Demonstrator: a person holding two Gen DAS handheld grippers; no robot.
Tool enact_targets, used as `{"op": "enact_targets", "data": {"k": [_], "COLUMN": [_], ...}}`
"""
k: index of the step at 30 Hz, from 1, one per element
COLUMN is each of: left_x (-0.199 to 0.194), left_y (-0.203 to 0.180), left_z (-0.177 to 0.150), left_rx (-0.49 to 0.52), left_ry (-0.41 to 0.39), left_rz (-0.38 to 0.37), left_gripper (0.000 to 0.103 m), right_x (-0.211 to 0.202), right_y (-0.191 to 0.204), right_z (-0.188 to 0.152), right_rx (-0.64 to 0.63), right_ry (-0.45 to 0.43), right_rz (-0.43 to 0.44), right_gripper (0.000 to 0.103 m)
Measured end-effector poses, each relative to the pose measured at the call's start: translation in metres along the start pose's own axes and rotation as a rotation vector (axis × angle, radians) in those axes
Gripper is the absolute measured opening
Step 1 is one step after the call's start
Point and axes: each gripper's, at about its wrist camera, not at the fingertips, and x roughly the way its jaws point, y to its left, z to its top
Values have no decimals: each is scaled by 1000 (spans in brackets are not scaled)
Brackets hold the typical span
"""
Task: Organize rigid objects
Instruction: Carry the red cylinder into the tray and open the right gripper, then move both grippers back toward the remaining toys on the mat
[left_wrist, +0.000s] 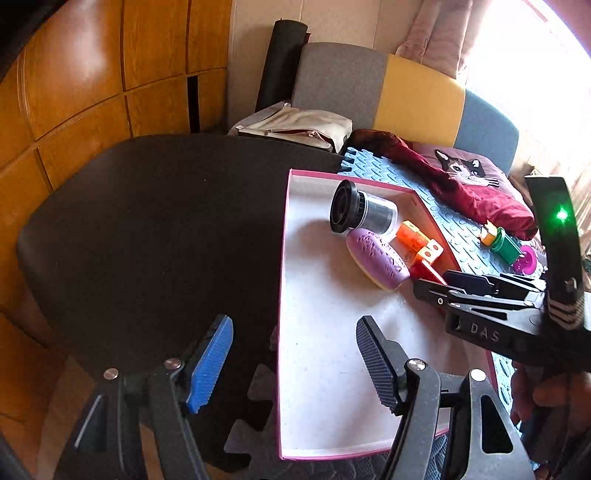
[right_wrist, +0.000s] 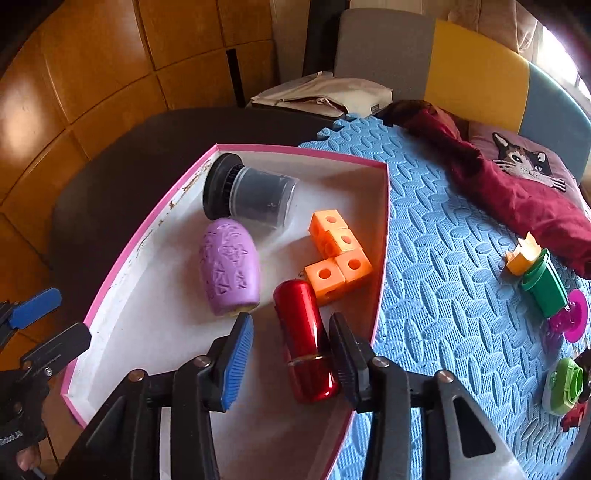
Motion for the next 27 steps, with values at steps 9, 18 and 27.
{"op": "enact_targets", "data": {"k": [9,18,27], "left_x": [-14,-26,-30], "left_y": [-8,-24,-43], "left_z": [1,-2,-3], "left_rx": [22,69,124], "left_ry": [-30,-47,-47], "left_rz": [7,7,9], "left_gripper": [71,73,73], "right_x": [-34,-61,-82], "right_y": [3,-6,-32], "right_z": [-14,-28,-40], "right_rx": [11,15,38], "right_ry": [-94,-149,-192], "right_rz": [-39,-76,-131], "right_gripper": [44,44,44]}}
